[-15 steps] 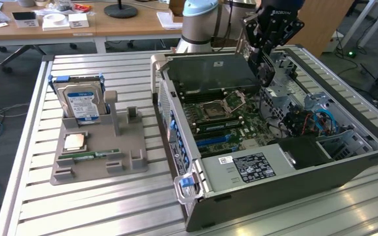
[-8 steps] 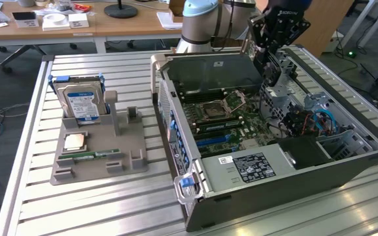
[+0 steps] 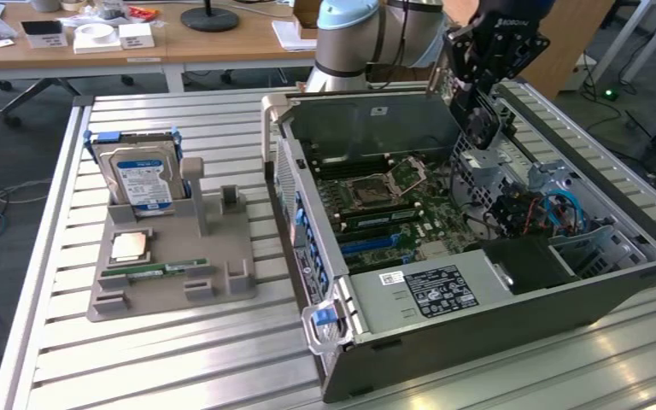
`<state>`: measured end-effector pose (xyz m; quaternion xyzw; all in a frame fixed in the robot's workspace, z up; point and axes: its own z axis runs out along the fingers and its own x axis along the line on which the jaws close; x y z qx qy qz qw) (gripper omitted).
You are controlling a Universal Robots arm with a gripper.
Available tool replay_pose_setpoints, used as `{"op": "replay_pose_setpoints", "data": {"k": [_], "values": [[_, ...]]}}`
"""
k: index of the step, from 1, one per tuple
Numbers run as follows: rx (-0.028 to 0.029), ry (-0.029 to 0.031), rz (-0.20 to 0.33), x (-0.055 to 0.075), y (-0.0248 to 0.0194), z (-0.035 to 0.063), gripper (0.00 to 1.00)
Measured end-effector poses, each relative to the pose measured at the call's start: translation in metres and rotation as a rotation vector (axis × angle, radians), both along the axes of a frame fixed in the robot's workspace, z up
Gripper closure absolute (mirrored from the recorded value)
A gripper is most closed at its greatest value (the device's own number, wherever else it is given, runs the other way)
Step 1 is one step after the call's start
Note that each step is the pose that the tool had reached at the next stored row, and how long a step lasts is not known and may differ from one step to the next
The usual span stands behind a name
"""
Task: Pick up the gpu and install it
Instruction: 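Pick up the gpu and move the gpu toward the slot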
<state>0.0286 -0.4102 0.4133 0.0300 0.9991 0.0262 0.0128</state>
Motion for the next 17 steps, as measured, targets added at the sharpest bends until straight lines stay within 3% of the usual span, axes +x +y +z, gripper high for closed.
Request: {"op": "replay_pose_setpoints", "data": {"k": [6, 17], "values": [[0.0004, 0.0000, 0.000, 0.010, 0.0000, 0.0000, 0.74], [0.0004, 0.0000, 0.000, 0.017, 0.0000, -0.0001, 0.74]]}}
